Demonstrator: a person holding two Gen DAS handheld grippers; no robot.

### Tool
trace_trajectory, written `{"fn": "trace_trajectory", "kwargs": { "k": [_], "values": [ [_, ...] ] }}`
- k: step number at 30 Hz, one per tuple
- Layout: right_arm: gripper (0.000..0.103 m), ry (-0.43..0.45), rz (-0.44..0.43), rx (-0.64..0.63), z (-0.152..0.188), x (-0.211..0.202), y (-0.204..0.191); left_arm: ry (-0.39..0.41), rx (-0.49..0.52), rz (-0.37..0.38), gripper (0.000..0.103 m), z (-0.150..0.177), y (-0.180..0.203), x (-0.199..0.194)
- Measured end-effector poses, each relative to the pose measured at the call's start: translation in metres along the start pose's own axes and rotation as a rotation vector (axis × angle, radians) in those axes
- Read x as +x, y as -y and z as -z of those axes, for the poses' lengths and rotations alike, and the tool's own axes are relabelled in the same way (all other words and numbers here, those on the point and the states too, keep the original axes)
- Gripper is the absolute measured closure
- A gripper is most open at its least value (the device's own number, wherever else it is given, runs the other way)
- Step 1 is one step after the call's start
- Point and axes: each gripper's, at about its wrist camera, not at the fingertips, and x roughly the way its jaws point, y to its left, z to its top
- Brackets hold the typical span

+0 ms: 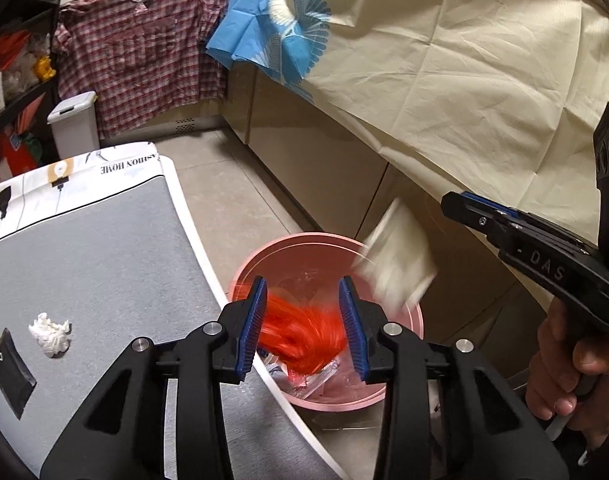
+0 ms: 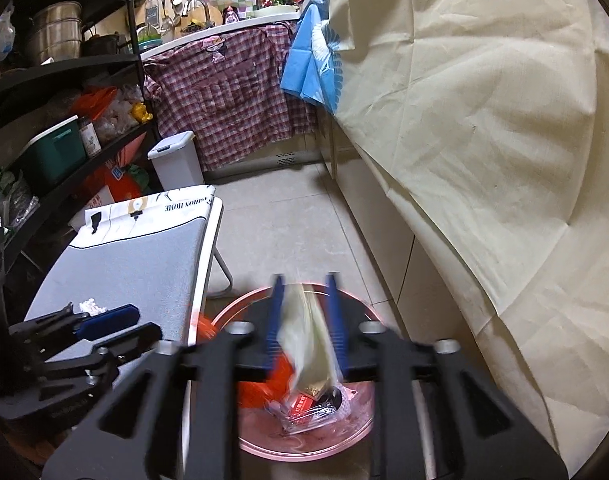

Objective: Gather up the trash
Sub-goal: 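Open both tools to drop the bag and paper into the bucket, then move both open tools back over the black wrapper and white tissue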

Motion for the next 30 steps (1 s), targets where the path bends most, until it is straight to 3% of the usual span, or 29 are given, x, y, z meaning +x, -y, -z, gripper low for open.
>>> {"fn": "trace_trajectory", "kwargs": {
  "k": [12,24,30],
  "values": [
    [0.067,0.022,-0.035,-0.037,0.001,-0.005,-0.018,0.032,-0.03,-0.034,0.066,0.006,-0.026,-0.027],
    [0.069,0.034,-0.123,-0.115,0.002,-0.005,-0.072,0.08,-0.124,-0.14,0.066,0.02,-0.091,-0.071],
    [0.087,0.033,-0.203,-0.171,0.006,0.0,-0.113,0.074,-0.178,-0.213,0.066,0.038,-0.132,-0.086]
  ]
}}
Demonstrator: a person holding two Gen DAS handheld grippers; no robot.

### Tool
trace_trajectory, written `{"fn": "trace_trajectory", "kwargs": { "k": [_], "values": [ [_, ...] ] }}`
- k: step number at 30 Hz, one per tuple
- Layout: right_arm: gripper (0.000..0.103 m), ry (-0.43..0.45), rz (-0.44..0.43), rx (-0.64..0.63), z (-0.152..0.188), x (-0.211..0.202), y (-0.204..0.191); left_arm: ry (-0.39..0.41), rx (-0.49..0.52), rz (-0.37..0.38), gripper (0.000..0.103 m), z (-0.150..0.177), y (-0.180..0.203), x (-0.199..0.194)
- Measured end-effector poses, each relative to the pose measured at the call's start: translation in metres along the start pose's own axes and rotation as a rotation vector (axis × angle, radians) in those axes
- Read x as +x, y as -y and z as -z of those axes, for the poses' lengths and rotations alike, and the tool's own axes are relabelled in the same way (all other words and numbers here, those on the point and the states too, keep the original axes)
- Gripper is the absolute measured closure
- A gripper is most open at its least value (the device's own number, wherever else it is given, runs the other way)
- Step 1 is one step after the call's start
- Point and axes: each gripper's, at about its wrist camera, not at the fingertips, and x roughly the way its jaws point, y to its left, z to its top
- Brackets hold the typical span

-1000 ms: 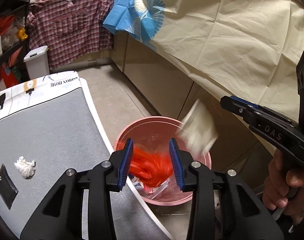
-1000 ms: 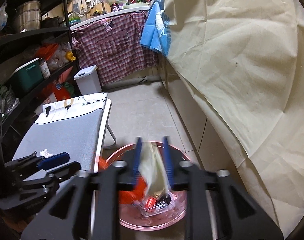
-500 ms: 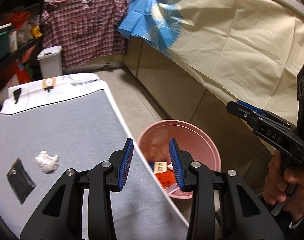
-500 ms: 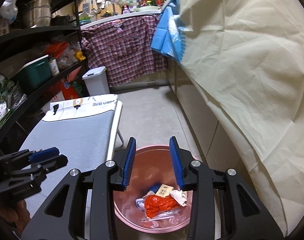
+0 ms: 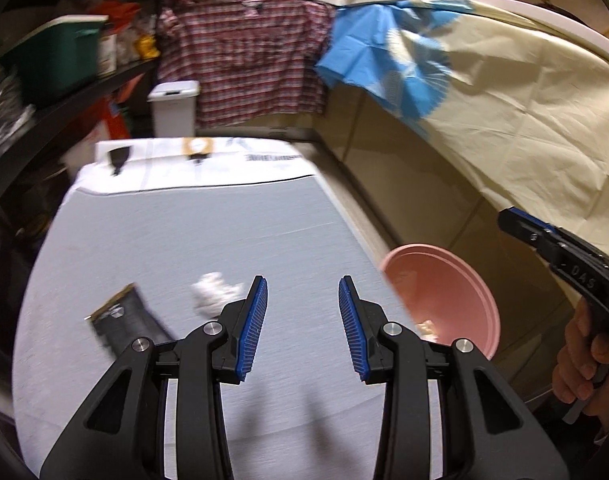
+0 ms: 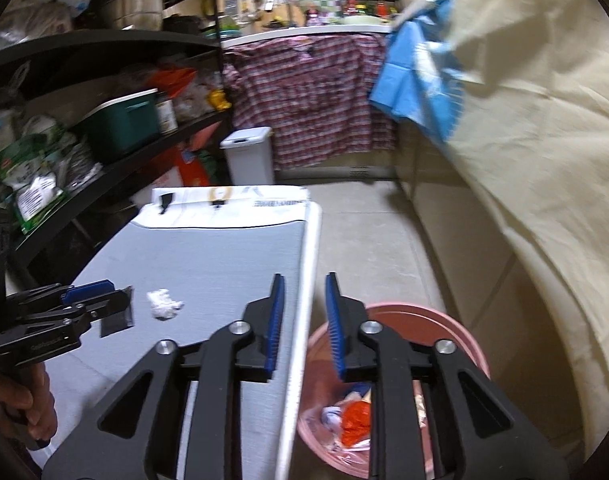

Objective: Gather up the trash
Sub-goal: 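Move both open tools back over the black wrapper and white tissue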

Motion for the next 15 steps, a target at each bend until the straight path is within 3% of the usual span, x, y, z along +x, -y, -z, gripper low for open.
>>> {"fn": "trace_trajectory", "kwargs": {
  "k": [15],
  "values": [
    [0.092,-0.047,-0.19,-0.056,0.008,0.064,-0.09,-0.015,-0.138,-0.205,0.067,0.019,-0.104,0.001]
  ]
}}
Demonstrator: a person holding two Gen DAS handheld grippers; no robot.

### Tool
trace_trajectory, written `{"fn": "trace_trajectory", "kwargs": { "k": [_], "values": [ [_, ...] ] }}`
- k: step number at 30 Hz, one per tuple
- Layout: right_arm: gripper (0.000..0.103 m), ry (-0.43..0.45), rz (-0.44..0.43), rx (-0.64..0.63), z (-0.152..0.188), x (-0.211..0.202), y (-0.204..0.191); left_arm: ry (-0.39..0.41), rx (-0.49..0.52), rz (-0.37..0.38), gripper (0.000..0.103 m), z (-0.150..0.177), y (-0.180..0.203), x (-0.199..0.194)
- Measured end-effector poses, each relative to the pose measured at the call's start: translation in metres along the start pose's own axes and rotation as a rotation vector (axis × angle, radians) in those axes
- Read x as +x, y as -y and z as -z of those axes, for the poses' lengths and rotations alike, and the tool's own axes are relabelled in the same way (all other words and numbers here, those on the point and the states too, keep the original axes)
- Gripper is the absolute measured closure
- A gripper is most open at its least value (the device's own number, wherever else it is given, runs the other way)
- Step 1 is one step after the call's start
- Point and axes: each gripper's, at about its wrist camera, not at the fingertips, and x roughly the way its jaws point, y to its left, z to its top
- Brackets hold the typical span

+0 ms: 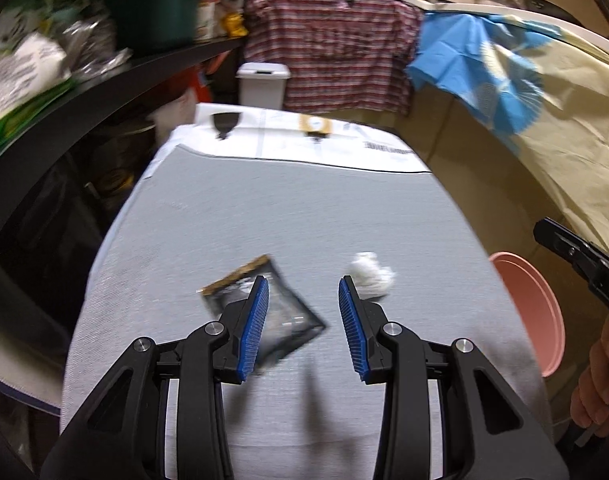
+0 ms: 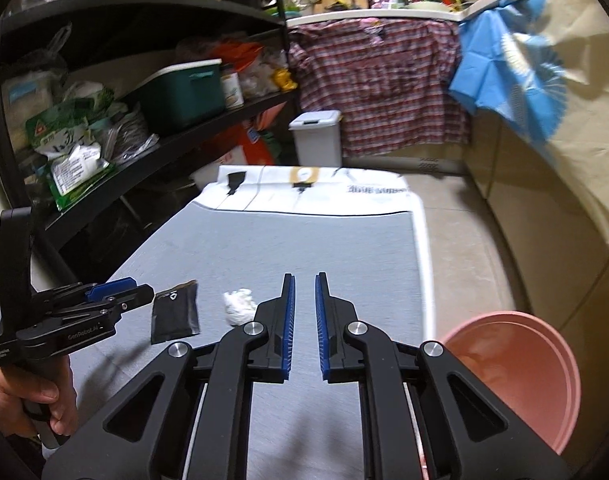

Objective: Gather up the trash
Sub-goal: 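Move both open tools back over the black wrapper and white tissue, then grasp the white tissue with the right tool while the left tool grasps the black wrapper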

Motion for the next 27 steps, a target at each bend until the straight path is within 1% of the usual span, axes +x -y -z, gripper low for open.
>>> {"fn": "trace_trajectory", "kwargs": {
  "k": [3,7,13,14,17,20,22,23,25,27],
  "values": [
    [0.092,-0.019,-0.022,-0.014,0.001,0.018,-0.012,-0.014,-0.024,-0.025,0.067,0.003,-0.014,0.007],
    [0.091,-0.068,-0.06,-0.02,0.005,0.046,-0.026,-0.041,-0.055,-0.049,0.067,0.009,-0.028,0.017],
    [0.09,-0.119,-0.106,-0.076,0.011,0.076,-0.046,-0.069,-0.105,-0.058,0.067,0.014,-0.042,0.03],
    [0.089,-0.129,-0.112,-0.079,0.012,0.081,-0.047,-0.072,-0.108,-0.058,0.067,0.014,-0.043,0.032],
    [0.072,-0.168,-0.135,-0.088,0.015,0.096,-0.05,-0.086,-0.113,-0.071,0.066,0.015,-0.044,0.04],
    [0.063,-0.19,-0.137,-0.1,0.018,0.105,-0.052,-0.108,-0.136,-0.07,0.064,0.017,-0.046,0.049],
    [0.062,-0.211,-0.146,-0.103,0.019,0.112,-0.052,-0.124,-0.145,-0.076,0.057,0.018,-0.046,0.055],
    [0.061,-0.219,-0.147,-0.106,0.019,0.116,-0.052,-0.131,-0.144,-0.08,0.056,0.018,-0.045,0.058],
    [0.061,-0.239,-0.144,-0.118,0.021,0.123,-0.053,-0.131,-0.11,-0.109,0.052,0.017,-0.039,0.062],
    [0.061,-0.26,-0.14,-0.124,0.023,0.13,-0.052,-0.133,-0.096,-0.126,0.051,0.016,-0.033,0.065]
  ]
}}
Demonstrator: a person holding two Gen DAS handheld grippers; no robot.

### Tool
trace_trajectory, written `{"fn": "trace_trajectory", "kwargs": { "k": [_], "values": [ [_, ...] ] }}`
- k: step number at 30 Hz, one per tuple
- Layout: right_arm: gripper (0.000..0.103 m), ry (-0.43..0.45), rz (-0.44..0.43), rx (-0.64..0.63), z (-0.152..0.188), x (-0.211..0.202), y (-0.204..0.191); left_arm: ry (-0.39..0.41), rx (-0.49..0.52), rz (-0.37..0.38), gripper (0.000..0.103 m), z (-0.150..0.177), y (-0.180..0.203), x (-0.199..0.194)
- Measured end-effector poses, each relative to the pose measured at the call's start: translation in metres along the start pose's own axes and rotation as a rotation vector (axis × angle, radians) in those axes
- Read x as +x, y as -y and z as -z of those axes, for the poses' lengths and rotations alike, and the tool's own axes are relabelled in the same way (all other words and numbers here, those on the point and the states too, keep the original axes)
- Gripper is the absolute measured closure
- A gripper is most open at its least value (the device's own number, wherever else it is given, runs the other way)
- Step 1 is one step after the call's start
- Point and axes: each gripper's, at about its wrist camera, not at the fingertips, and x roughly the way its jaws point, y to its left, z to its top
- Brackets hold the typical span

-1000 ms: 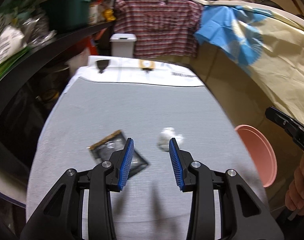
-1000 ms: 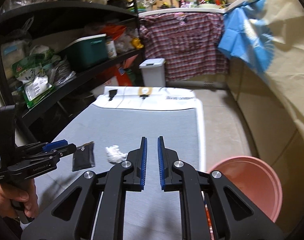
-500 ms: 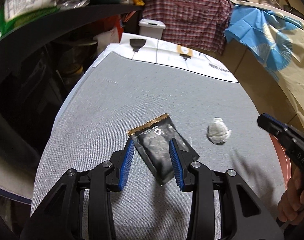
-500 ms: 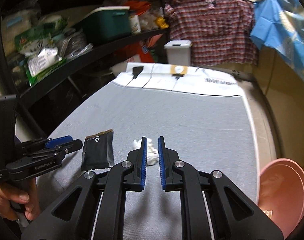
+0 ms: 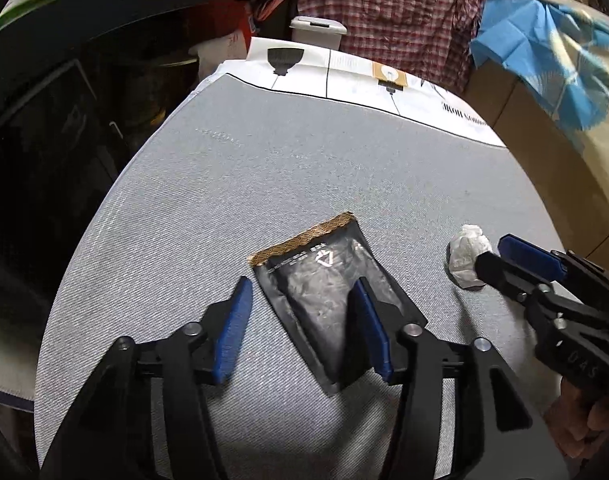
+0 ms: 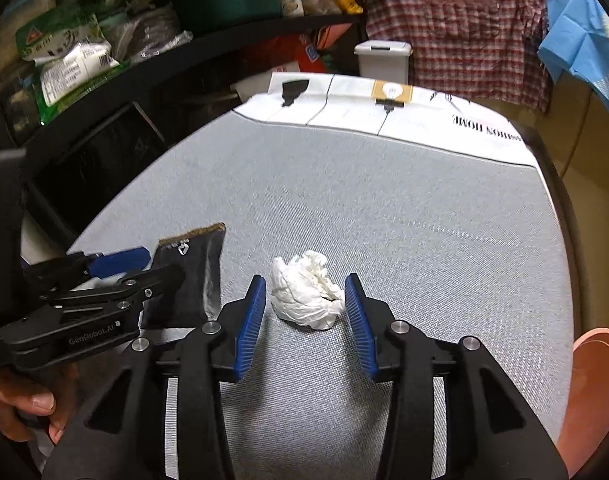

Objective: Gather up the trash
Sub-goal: 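Grasp the white tissue with the right tool while the left tool grasps the black wrapper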

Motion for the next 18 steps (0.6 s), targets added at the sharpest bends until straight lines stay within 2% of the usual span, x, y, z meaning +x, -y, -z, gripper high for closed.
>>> {"fn": "trace_trajectory", "kwargs": {
  "k": [6,12,15,18],
  "values": [
    [0.064,-0.042,0.001,-0.002,0.004,0.011,0.003,0.01,0.049,-0.022,0.053,0.001,0.01,0.001],
    [0.077,-0.05,0.012,-0.003,0.004,0.013,0.002,0.012,0.064,0.006,0.074,0.002,0.012,-0.001],
    [0.086,-0.051,0.009,-0.013,0.005,0.013,0.0,0.015,0.059,0.013,0.09,0.001,0.009,-0.001],
    [0.089,-0.039,0.014,-0.022,0.006,0.009,-0.002,0.013,0.048,0.041,0.096,-0.001,0.008,-0.002]
  ]
}}
